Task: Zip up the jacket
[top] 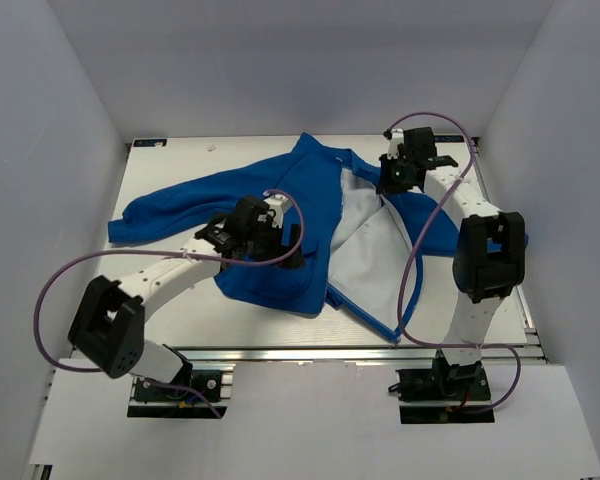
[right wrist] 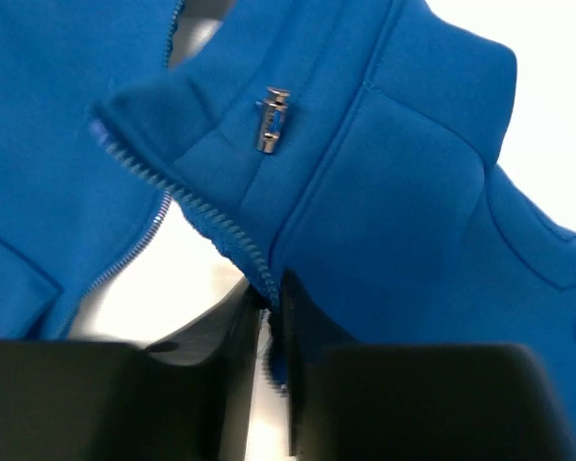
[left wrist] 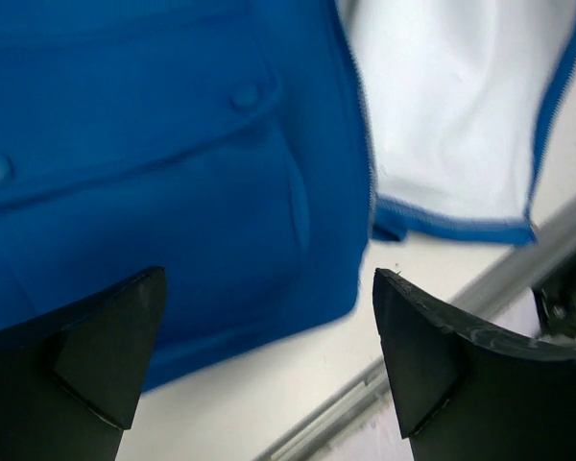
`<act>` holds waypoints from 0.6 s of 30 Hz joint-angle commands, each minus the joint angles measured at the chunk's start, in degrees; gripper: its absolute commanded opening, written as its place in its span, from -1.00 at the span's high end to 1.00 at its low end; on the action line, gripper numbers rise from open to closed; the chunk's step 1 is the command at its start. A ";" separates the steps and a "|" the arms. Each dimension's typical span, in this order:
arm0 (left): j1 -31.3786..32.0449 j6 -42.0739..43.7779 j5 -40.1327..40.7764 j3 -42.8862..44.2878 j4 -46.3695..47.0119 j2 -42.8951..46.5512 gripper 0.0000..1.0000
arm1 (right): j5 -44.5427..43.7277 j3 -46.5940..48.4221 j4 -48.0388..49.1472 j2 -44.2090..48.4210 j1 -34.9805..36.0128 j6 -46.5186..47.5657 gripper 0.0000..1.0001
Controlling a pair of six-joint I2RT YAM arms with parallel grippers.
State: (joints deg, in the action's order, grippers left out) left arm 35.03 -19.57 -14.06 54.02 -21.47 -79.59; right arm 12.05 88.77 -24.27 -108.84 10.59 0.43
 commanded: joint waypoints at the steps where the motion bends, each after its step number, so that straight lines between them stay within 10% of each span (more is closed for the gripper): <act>1: 0.04 -0.38 3.51 5.73 0.47 -4.42 -0.96 | -3.60 2.29 0.44 0.28 -0.04 -2.34 1.00; 10: -2.93 -2.13 5.89 6.36 5.74 -16.02 -0.96 | -14.51 1.75 4.68 7.49 -0.04 -12.80 1.00; 18: -12.52 -9.78 -5.45 4.25 11.99 -26.58 -0.96 | -14.60 22.65 -9.03 -1.36 0.31 -24.67 1.00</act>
State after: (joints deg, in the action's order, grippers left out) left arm 24.69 -27.29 -18.20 60.31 -11.00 -102.91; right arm -0.45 104.16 -30.55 -107.46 10.63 -17.02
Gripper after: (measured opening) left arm 0.977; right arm 0.036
